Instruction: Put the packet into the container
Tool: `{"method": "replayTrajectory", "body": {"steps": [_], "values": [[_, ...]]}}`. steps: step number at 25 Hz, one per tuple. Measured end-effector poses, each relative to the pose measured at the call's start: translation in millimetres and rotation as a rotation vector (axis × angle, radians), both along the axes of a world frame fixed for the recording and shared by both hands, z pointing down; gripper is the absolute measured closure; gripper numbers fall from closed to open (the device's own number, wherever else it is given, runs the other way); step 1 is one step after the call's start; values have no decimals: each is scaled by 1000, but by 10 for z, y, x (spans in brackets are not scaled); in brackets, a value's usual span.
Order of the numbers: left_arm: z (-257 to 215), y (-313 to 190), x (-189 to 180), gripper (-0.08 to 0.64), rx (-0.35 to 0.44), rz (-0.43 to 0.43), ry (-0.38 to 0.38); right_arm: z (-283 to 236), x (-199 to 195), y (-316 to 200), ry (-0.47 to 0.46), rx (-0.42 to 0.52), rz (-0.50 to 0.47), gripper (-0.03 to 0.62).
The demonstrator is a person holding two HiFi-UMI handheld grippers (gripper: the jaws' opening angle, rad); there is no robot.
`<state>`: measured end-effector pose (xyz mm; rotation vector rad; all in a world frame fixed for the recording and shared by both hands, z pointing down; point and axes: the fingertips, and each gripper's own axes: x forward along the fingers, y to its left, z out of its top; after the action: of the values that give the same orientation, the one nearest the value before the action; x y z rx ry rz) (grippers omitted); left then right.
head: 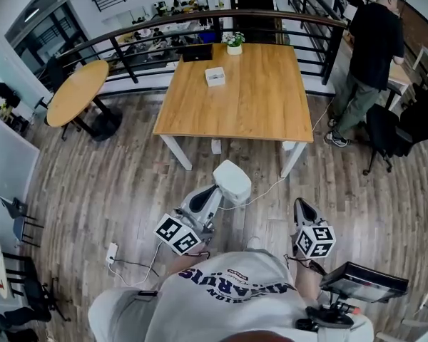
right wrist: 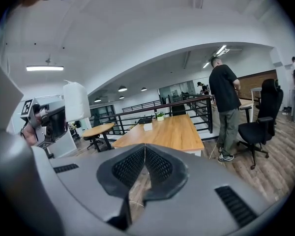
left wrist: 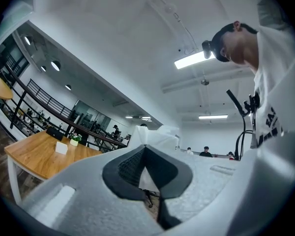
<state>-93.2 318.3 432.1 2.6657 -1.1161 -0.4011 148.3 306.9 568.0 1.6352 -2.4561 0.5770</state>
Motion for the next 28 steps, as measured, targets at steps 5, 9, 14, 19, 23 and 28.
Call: {"method": "replayTrajectory", "body": {"steps": [5,9,14,19,23,28], "values": [[32,-266,186,557,-15,-35,-2,82,179,-354,-9,-11,-44,581],[52,-406,300,557,-29,-77,19,182,311,-573,-6,-10,-90,581],[85,-547,442,557,-18,-94,-19,355,377,-775,-21,-35,-120,581],[79,-715,569,557,-23,-86,-11,425,353,-921,-28,-49,-150,581],[111,-952,667,557,-25,-58,-10,463,418,-1061,-33,-56,-140,581],[149,-1279,789,557,-28,-27,4,607,664,-1225,-21,-88,-79,581]]}}
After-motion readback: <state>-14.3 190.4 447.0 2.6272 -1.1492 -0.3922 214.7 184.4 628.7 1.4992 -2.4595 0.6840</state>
